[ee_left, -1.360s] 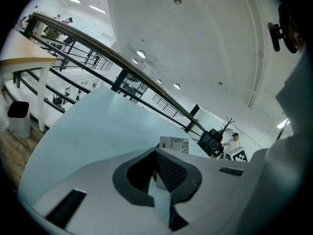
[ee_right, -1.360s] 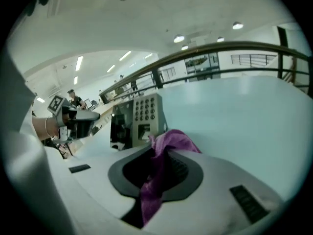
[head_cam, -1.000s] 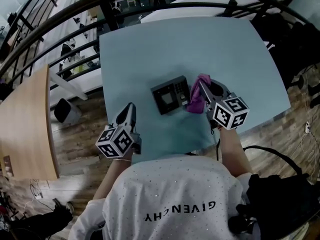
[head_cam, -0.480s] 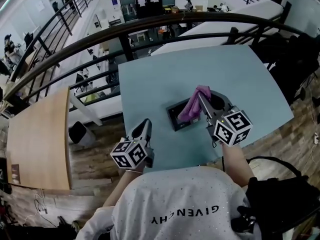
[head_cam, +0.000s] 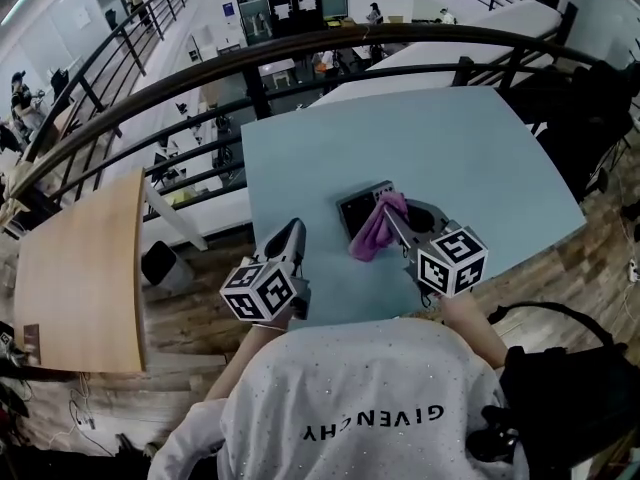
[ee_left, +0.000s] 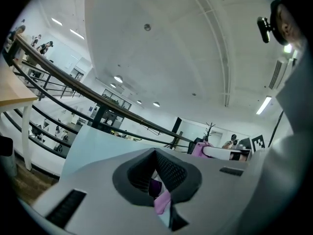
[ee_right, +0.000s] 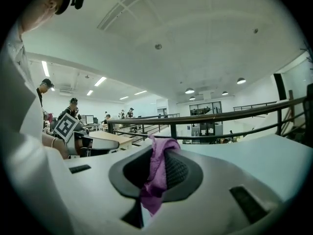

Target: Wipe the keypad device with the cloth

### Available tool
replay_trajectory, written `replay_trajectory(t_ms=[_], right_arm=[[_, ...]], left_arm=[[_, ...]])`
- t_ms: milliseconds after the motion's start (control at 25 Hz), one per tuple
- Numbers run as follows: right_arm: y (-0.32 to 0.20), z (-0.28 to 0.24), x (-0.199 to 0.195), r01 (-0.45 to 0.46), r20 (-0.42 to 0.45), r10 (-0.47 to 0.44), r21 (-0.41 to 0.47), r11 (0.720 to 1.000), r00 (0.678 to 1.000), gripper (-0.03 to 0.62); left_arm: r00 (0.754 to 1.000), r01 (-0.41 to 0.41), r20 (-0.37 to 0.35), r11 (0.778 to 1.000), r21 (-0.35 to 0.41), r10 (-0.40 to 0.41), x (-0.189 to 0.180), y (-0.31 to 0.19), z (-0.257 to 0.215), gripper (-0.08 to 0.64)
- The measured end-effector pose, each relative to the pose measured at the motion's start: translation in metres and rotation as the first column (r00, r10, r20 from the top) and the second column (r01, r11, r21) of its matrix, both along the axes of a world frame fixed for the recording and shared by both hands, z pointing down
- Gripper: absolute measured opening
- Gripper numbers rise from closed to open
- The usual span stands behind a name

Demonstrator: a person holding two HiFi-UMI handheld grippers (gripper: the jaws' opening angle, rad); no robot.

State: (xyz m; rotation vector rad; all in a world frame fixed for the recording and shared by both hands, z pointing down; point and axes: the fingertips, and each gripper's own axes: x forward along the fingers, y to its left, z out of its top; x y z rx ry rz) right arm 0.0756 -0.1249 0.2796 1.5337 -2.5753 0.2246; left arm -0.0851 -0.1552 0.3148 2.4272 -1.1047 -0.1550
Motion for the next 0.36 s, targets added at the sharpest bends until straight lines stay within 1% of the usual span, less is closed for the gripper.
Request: replay_trajectory(t_ms=[120,360], right_arm=[[0.002,0.003,0.002,-0.003,0.0,0.003,-0.001,1.0,1.0,0.038],[0.006,0.005,0.01,-0.018,0.012,0.018,0.004,1.0,1.0,0.038]], left_arm=[[1.0,-0.017,0.0,1.0,0.007,0.017,0.006,0.002,-0.001,0.002],[1.0,-0.027,0.013,1.0,-0.002,0.027,0.011,0.007,0.003,0.0]])
